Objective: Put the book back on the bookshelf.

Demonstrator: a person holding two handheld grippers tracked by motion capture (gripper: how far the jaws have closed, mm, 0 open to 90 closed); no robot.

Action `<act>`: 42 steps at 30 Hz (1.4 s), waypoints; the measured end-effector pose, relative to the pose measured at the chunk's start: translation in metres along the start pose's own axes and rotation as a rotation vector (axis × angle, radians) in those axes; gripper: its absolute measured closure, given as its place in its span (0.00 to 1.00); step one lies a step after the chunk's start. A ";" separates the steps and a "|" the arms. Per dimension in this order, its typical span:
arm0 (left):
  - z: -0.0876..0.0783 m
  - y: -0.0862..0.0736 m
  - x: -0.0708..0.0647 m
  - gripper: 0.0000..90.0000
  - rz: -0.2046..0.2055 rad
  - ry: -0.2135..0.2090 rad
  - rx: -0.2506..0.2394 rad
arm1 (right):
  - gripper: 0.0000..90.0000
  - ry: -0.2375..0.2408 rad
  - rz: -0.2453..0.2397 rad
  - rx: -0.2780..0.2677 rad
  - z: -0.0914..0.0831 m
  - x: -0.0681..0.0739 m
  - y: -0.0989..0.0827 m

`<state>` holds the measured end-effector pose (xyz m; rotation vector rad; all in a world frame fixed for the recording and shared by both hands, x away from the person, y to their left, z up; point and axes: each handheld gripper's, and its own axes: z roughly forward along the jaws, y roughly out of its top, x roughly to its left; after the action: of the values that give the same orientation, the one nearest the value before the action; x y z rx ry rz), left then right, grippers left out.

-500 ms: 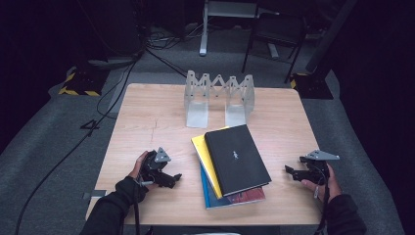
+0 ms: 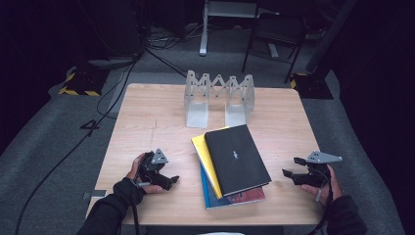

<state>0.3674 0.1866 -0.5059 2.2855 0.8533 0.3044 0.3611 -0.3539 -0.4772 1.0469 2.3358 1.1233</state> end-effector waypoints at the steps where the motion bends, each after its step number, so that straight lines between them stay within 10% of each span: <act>1: 0.000 0.000 0.001 0.01 0.009 0.001 0.000 | 0.31 0.021 -0.023 -0.012 -0.005 0.007 0.004; 14: 0.003 0.003 0.000 0.01 0.010 -0.010 0.001 | 0.35 0.162 -0.170 -0.067 -0.029 0.059 0.024; 24: -0.001 0.006 -0.005 0.07 0.021 -0.004 0.025 | 0.28 0.239 -0.191 -0.102 -0.028 0.079 0.042; 27: -0.005 0.007 -0.007 0.24 0.035 -0.007 0.007 | 0.26 0.245 -0.189 -0.091 -0.022 0.083 0.045; 33: -0.017 0.017 -0.012 0.20 0.020 -0.013 -0.066 | 0.25 0.277 -0.174 -0.059 -0.011 0.086 0.050; 42: -0.024 0.039 -0.037 0.23 0.130 0.049 -0.128 | 0.21 0.310 -0.167 -0.037 -0.001 0.092 0.056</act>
<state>0.3487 0.1523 -0.4614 2.2251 0.6904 0.4613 0.3252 -0.2625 -0.4318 0.6884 2.5699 1.3361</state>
